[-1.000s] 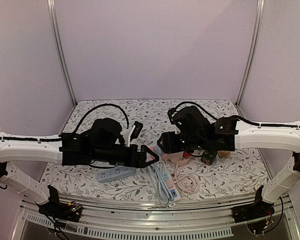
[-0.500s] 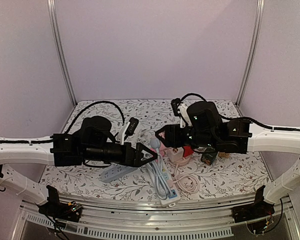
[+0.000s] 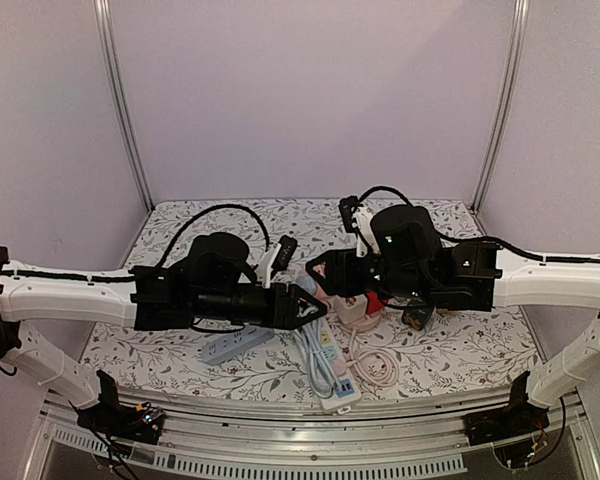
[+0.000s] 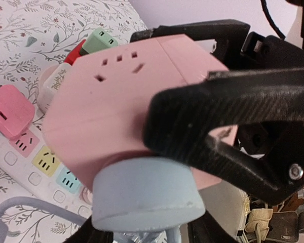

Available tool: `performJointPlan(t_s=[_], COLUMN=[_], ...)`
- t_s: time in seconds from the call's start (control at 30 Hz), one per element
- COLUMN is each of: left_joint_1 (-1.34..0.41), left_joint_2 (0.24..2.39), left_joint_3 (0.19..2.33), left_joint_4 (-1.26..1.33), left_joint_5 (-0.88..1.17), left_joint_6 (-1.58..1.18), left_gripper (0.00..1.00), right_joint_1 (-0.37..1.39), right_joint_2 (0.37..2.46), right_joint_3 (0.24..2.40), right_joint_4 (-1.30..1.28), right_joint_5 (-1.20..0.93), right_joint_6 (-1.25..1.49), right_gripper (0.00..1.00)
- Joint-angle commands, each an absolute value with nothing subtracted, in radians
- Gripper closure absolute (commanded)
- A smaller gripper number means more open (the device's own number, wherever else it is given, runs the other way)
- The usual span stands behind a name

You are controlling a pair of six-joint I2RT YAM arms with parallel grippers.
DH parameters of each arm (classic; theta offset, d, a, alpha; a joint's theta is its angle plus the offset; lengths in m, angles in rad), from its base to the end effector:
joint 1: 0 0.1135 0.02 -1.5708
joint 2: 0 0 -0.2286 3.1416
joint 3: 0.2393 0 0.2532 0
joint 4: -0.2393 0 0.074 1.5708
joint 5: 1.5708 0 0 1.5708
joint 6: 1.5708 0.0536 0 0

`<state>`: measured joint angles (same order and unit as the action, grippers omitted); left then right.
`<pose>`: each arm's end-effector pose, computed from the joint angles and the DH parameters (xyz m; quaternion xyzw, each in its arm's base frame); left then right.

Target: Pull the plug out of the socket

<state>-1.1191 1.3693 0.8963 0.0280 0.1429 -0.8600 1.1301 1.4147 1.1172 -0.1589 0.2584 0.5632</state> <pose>0.1395 -0.3050 0.2241 0.1468 0.8316 -0.4780 0.2418 0.1618 0.3109 0.2691 -0.1700 0.8271 0.3204 0.4293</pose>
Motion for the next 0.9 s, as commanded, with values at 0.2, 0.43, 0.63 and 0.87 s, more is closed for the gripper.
performJointPlan(t_s=[0.2, 0.43, 0.63, 0.87], left_joint_1=[-1.127, -1.125, -1.113, -1.09], left_joint_2=[1.382, 1.345, 1.322, 1.306], left_joint_3=[0.899, 0.859, 0.849, 0.84], left_joint_4=[0.064, 0.067, 0.07, 0.089], left_joint_5=[0.133, 0.126, 0.131, 0.193], left_joint_6=[-0.892, -0.916, -0.918, -0.922], left_gripper=[0.73, 0.92, 1.0, 1.0], right_joint_1=[1.144, 1.144, 1.145, 1.151], right_joint_2=[1.424, 1.418, 1.401, 1.373], right_joint_3=[1.164, 1.146, 1.115, 1.074], right_joint_4=[-0.096, -0.109, -0.109, -0.11], right_joint_5=[0.339, 0.326, 0.298, 0.272], right_joint_6=[0.567, 0.526, 0.468, 0.395], right_gripper=[1.0, 1.0, 1.0, 1.0])
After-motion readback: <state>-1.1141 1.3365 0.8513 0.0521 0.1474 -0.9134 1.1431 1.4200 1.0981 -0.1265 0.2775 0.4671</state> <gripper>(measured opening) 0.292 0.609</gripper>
